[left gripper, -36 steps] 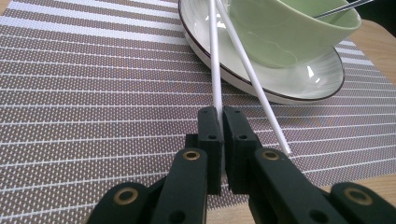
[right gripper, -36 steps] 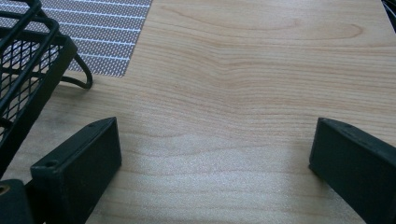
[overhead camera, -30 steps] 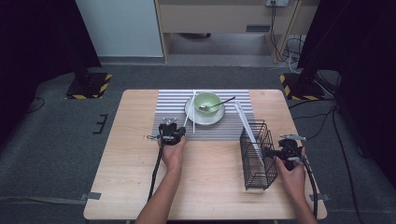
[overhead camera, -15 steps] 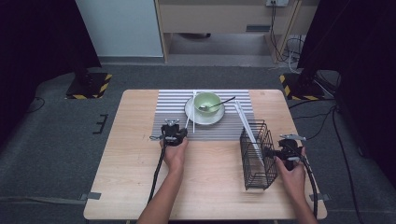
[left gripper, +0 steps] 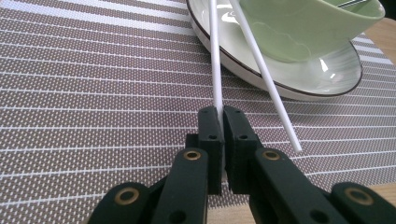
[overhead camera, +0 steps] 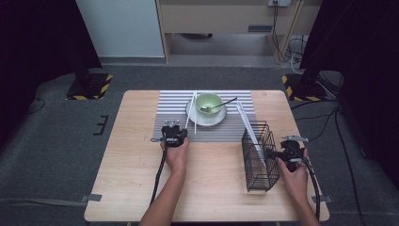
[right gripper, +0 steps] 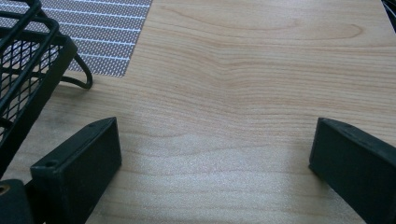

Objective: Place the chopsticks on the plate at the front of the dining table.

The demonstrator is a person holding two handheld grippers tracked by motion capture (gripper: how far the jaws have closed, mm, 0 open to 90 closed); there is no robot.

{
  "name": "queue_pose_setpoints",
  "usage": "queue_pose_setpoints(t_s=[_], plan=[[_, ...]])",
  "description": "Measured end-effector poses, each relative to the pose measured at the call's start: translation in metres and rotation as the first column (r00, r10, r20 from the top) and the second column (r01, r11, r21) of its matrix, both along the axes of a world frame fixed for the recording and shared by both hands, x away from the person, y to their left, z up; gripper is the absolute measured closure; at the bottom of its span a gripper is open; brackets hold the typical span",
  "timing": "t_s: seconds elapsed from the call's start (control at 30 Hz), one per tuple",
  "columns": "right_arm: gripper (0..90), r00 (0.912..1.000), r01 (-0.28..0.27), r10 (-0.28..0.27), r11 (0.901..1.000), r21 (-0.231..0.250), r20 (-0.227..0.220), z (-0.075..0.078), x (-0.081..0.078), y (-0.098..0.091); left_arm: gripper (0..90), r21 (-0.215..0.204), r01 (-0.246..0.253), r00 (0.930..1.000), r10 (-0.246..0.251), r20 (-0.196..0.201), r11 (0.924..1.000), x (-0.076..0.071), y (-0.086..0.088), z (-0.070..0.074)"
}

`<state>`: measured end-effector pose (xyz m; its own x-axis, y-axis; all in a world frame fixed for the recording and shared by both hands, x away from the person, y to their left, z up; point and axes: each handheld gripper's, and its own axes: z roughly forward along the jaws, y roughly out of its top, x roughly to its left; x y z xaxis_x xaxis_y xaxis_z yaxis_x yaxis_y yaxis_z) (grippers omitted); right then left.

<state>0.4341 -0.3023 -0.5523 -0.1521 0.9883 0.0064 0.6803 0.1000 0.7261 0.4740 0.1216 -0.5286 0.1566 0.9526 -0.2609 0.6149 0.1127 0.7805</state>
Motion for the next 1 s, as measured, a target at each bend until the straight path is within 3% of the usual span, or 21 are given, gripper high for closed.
queue_pose_setpoints(t_s=[0.3,1.0], plan=[[2.2,1.0,0.001,-0.001,1.0,0.0,0.0,0.0,0.0001,0.0001,84.3,0.014,0.03,0.9995,-0.03,0.0,0.9995,0.0001,-0.0068,0.0012],[2.0,1.0,0.001,-0.001,1.0,0.001,-0.001,0.0,0.0004,0.0003,83.5,-0.011,0.054,0.9985,-0.054,-0.009,0.9985,0.0083,-0.0084,0.0007]])
